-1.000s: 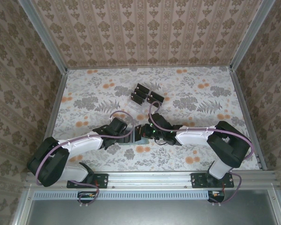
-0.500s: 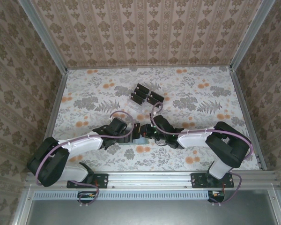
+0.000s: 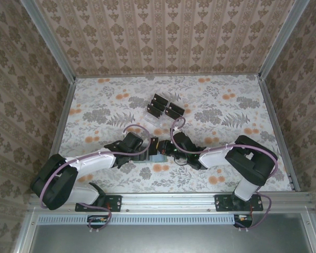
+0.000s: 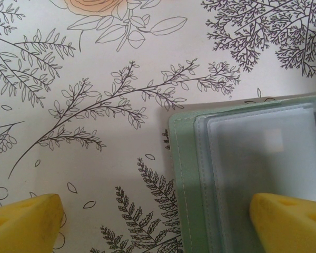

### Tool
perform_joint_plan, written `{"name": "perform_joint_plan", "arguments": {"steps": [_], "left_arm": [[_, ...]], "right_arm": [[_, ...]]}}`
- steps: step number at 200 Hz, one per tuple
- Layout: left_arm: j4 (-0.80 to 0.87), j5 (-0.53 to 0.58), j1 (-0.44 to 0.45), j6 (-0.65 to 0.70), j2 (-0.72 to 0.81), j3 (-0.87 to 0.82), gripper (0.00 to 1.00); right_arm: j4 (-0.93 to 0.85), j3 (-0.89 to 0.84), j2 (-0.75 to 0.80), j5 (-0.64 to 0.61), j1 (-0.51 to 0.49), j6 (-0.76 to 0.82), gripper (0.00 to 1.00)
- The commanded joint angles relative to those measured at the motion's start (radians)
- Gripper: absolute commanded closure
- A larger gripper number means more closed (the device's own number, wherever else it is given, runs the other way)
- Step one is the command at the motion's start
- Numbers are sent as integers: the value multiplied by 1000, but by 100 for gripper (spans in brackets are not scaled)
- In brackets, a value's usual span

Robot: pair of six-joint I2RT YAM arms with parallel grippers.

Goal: Put the credit cards into the card holder

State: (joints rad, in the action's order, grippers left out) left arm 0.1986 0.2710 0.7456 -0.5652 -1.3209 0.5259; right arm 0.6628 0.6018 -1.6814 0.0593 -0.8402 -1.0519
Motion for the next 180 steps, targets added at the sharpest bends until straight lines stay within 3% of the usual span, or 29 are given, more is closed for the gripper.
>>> {"name": "perform_joint_plan", "arguments": {"steps": [1,180], "left_arm": [[56,27,4,-14,5,-15,0],[56,29,2,-16,12,-17,0]], "right_arm": [[55,-15,-19,-23,2,-11,100],[142,-50,-90,-9,0,-30,100]]}}
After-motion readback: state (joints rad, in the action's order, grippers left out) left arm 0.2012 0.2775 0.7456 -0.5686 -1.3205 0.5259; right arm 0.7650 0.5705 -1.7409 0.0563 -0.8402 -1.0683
